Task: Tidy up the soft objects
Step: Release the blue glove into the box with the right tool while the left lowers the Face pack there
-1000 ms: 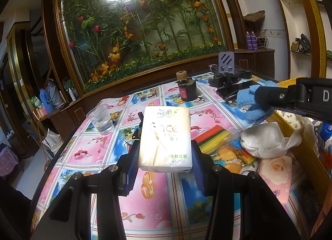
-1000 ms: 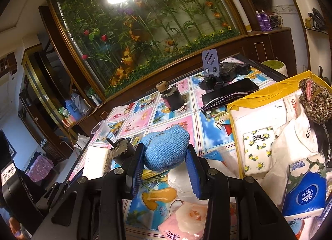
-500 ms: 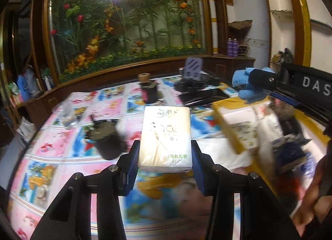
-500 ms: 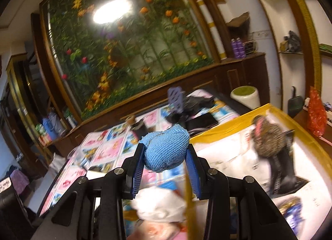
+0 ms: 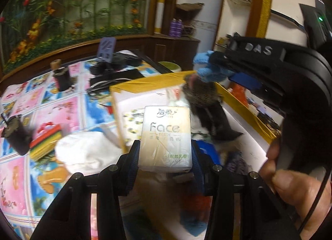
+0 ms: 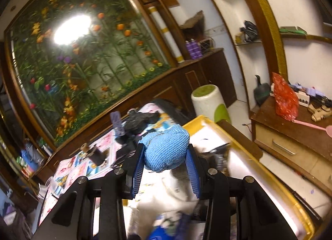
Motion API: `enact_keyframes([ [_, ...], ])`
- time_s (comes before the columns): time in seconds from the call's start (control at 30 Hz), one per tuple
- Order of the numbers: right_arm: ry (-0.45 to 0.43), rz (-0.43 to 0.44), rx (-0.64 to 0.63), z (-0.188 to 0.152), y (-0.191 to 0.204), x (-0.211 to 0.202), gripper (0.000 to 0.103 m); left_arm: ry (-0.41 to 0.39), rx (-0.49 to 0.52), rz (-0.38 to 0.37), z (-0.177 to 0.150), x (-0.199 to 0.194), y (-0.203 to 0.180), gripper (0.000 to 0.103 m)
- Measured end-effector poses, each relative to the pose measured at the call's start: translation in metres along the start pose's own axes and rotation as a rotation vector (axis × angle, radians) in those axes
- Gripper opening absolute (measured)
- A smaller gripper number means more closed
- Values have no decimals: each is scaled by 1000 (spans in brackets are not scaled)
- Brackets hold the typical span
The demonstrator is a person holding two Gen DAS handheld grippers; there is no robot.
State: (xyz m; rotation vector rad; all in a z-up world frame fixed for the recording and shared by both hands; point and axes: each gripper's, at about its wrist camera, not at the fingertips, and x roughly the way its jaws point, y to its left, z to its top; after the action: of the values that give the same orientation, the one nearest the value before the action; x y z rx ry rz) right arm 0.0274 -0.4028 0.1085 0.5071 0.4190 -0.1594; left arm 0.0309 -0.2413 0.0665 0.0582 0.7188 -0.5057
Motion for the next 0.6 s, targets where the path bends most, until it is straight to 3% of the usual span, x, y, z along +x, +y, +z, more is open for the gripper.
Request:
enact_keyframes([
  [0.13, 27, -24, 6, 3, -13, 4, 41, 12, 47, -10, -4, 6, -15, 45],
  [0.33, 50, -40, 22, 3, -20, 6, 45, 39, 37, -31, -5, 12, -18, 46],
  [0.5, -1, -69, 37, 2, -19, -4, 68, 28, 18, -33, -3, 9, -14, 58],
  [0.6, -40, -77, 45, 3, -20, -12, 69, 23, -16, -56, -1, 6, -8, 66],
])
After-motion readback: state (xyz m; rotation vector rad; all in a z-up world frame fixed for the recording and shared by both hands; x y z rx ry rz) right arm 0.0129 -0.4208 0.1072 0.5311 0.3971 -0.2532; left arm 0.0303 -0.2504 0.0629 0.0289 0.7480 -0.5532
